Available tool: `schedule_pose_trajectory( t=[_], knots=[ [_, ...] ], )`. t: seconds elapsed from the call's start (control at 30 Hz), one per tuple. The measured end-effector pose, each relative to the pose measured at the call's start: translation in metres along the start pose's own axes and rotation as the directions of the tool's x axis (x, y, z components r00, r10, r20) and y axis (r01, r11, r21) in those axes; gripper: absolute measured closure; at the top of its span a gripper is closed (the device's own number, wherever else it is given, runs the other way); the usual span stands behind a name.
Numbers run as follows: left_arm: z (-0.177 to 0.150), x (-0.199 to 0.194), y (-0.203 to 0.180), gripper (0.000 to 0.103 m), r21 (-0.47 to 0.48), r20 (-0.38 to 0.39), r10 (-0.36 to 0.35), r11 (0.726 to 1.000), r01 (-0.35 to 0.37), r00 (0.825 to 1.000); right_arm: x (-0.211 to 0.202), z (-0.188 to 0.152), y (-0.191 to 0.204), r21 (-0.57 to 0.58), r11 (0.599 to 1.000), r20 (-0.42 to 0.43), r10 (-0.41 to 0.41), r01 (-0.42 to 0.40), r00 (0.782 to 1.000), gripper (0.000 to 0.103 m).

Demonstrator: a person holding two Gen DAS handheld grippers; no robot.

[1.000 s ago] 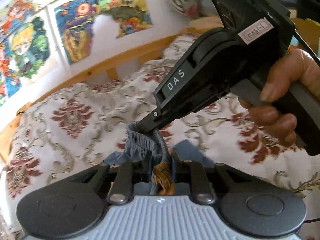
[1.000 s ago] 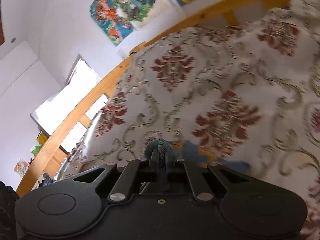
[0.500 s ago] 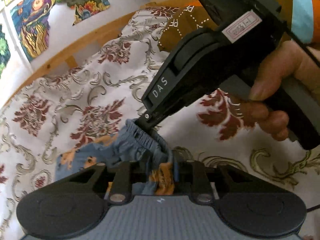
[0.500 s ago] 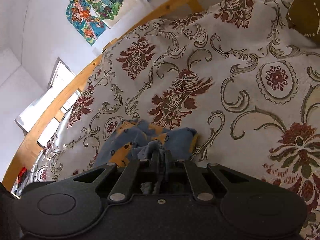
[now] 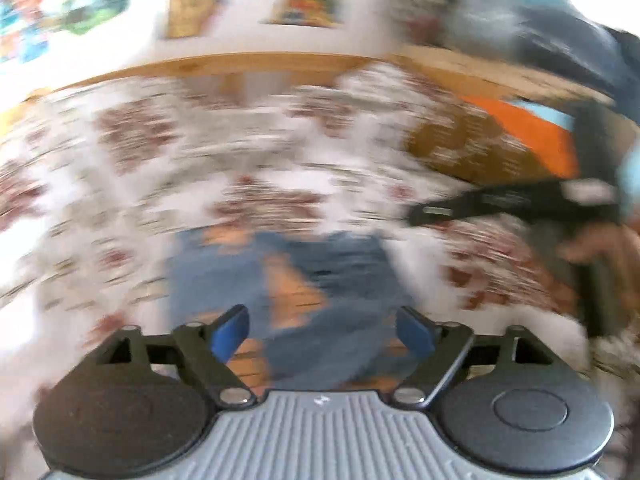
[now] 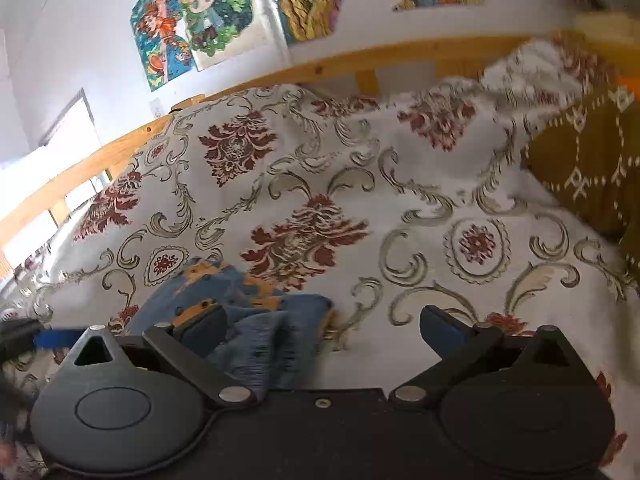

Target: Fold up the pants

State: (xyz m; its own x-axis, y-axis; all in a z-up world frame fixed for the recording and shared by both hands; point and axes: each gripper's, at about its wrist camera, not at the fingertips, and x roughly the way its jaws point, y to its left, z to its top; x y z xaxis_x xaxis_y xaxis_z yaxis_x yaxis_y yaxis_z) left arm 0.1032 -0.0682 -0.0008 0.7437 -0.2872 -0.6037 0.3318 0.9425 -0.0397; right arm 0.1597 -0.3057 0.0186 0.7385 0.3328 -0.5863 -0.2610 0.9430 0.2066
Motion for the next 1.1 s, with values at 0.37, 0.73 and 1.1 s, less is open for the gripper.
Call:
schedule_pose_trajectory(
  t=[0.37,0.73,1.1],
  knots=[
    [-0.032,0.035,0.078,0.007,-0.173,-0.173,0.112,0.975,-0.142,0.978,0.007,-0.064,0.048,-0.207,0.952,-0.099,-0.250,0.226,0.963,0.001],
    [-0.005,0.010,0.083,0.005,-0.101,-0.106,0.111,0.987,-0.122,0.988,-0.008,-0.007,0.052,-0.167,0.965,0.050,-0.196,0.202,0.979,0.001],
    [0.051,0.110,0.079,0.000,-0.033,-0.141,0.142,0.988,-0.148,0.980,0.070,-0.005,0.046,-0.242,0.929,0.014,-0.286,0.281,0.958,0.001]
  ],
)
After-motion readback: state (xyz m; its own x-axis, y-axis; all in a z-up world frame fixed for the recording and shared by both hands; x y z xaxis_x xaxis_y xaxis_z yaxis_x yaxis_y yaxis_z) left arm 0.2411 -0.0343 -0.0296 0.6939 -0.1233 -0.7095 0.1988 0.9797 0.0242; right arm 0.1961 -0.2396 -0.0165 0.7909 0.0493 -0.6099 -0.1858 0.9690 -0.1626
